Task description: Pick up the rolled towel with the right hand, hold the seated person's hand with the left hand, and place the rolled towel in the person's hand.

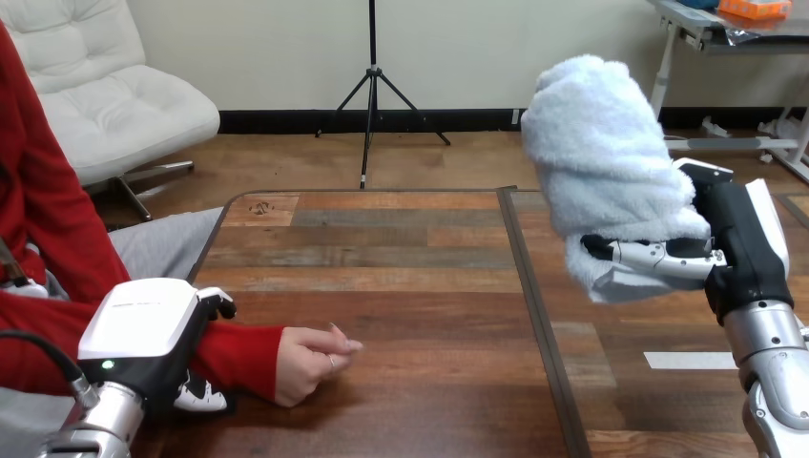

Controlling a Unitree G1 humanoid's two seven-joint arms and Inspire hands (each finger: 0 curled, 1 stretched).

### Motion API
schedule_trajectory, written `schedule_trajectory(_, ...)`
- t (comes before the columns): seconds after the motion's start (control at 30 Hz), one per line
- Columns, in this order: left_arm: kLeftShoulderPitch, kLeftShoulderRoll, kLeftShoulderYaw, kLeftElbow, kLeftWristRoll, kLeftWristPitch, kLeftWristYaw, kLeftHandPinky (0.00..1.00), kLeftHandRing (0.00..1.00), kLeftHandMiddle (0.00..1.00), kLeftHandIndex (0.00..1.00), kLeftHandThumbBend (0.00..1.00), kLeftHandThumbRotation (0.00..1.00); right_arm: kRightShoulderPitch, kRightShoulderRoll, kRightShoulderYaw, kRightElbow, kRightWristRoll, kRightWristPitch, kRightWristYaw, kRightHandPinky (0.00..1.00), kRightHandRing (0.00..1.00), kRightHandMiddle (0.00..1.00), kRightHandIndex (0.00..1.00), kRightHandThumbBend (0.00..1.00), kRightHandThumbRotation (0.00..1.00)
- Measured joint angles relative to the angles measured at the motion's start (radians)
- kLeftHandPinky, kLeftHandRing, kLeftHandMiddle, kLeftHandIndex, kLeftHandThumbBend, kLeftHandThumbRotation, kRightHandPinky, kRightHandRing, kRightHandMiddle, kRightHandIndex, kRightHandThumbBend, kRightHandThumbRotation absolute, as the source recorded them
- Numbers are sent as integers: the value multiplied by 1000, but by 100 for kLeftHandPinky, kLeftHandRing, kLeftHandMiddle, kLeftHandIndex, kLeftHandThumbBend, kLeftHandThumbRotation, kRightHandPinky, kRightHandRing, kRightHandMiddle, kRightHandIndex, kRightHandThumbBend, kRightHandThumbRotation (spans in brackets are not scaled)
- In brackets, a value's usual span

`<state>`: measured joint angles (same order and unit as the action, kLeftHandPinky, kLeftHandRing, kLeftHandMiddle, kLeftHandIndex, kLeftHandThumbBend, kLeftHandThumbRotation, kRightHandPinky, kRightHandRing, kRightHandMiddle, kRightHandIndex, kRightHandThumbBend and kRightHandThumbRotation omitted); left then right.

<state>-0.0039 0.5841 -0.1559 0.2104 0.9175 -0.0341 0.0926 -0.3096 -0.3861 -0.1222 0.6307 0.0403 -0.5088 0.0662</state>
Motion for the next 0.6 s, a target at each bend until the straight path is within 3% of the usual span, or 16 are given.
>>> schedule_trajectory(0.6, -28, 6, -34, 32, 2, 14, -5, 67, 70, 70, 68, 89, 12, 2, 12, -11, -12, 22, -6, 15, 30, 34, 38, 40, 89, 0)
